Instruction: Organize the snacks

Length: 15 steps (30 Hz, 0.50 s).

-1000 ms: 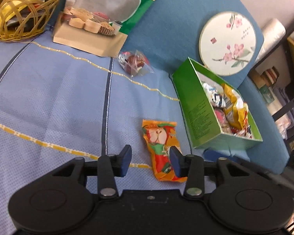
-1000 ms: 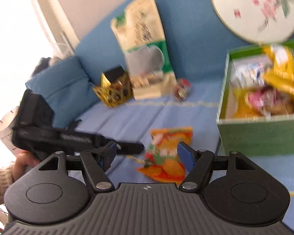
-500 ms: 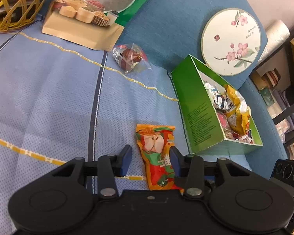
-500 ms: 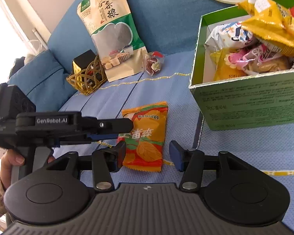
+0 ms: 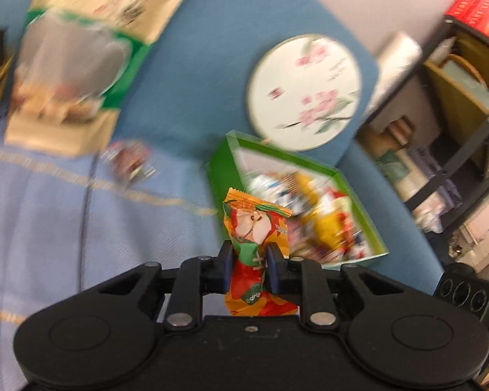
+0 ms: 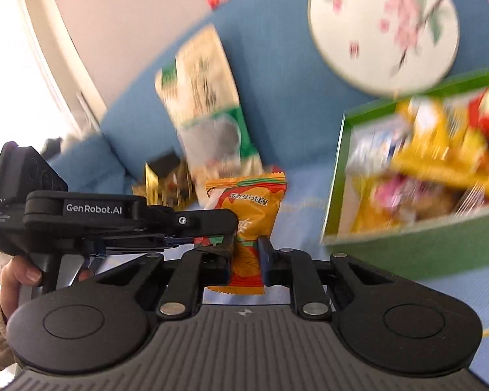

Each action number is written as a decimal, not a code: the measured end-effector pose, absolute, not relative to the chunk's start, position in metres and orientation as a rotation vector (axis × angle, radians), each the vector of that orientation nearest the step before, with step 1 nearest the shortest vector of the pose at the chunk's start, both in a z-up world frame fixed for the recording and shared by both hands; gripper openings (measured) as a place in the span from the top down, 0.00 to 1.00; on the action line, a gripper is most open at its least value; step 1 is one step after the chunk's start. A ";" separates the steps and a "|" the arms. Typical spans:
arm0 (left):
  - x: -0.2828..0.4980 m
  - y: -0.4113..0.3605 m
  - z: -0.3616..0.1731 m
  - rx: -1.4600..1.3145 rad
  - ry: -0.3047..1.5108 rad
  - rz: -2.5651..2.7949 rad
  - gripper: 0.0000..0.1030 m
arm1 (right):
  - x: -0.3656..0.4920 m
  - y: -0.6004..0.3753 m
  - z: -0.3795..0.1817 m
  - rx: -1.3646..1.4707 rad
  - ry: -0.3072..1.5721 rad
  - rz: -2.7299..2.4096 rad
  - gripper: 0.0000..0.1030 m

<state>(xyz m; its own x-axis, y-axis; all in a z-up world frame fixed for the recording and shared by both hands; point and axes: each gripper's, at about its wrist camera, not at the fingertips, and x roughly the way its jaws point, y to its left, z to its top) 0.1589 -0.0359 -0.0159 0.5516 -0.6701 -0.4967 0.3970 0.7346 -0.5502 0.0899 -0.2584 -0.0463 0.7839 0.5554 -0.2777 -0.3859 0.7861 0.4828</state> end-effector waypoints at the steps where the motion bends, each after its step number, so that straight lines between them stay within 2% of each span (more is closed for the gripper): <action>1: 0.160 -0.044 -0.009 -0.391 0.739 -0.667 1.00 | 0.087 -0.263 -0.042 0.416 0.400 0.512 0.73; 15: 0.200 -0.148 0.028 -0.270 0.669 -0.846 1.00 | 0.096 -0.335 -0.032 0.500 0.201 0.273 0.73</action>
